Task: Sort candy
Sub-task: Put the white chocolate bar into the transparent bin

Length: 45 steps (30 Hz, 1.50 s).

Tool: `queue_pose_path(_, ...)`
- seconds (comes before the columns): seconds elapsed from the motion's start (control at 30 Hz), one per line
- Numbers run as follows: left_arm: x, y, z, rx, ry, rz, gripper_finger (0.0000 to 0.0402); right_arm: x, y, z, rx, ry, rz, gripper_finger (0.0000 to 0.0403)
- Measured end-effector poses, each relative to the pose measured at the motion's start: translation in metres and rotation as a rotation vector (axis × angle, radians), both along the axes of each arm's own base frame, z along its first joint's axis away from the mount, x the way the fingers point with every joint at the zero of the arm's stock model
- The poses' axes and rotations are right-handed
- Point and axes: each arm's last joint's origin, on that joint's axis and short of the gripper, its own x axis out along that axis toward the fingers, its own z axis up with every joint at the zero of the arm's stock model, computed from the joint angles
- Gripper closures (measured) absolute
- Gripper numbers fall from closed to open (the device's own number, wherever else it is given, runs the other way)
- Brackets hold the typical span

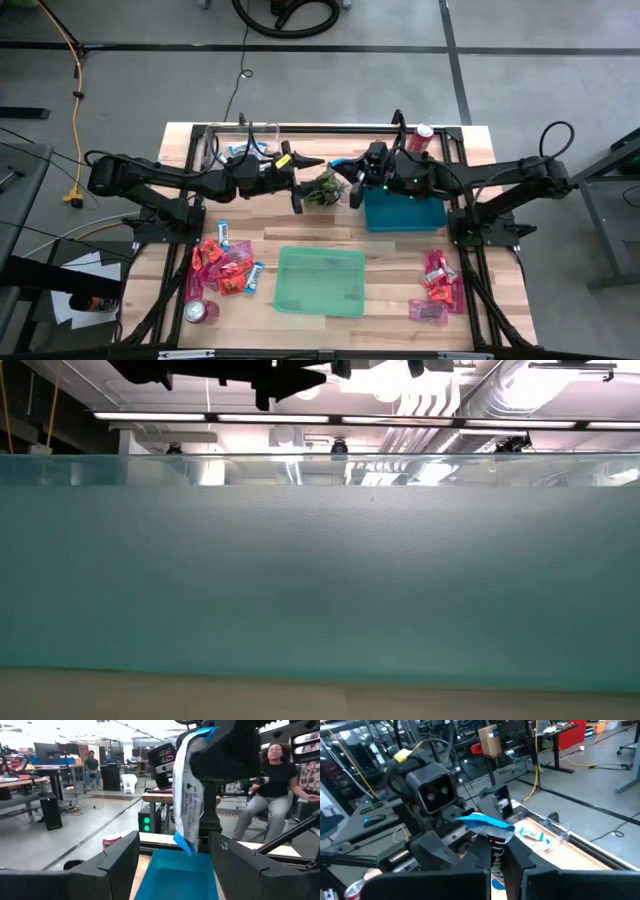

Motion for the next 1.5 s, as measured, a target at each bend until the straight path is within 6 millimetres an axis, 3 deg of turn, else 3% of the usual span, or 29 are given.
queue_pose_path(0.27,0.0,-0.001,0.0,-0.013,-0.001,-0.021,0.0179,0.029,0.002,-0.017,0.0,-0.043,0.001,0.0398)
queue_pose_path(0.4,0.0,-0.001,-0.002,-0.05,0.012,-0.024,0.0186,0.033,0.002,-0.02,0.003,-0.051,0.0,0.0398)
queue_pose_path(0.53,0.0,-0.001,-0.006,-0.08,0.049,-0.026,0.024,0.032,0.002,-0.019,0.0,-0.051,-0.01,0.0398)
queue_pose_path(0.7,0.0,0.004,-0.007,-0.143,0.041,-0.022,0.0377,0.031,0.001,-0.019,-0.002,-0.045,-0.014,0.038)
queue_pose_path(1.0,-0.007,0.009,-0.005,-0.135,0.087,-0.008,0.0396,0.025,-0.001,-0.015,-0.106,-0.01,-0.063,0.0294)
queue_pose_path(1.13,-0.03,0.02,0.002,-0.108,0.197,0.16,0.0398,0.005,-0.005,0.003,-0.171,-0.007,-0.195,0.0235)
queue_pose_path(1.27,-0.071,0.04,0.009,-0.165,0.294,0.54,0.0399,-0.021,-0.009,0.019,-0.202,0.021,-0.285,0.0188)
queue_pose_path(1.37,-0.106,0.055,-0.001,-0.302,0.392,0.819,0.0399,-0.039,-0.01,0.026,-0.187,0.037,-0.29,0.0169)
queue_pose_path(1.5,-0.139,0.074,-0.026,-0.553,0.572,0.968,0.04,-0.054,-0.011,0.026,-0.145,0.082,-0.291,0.0163)
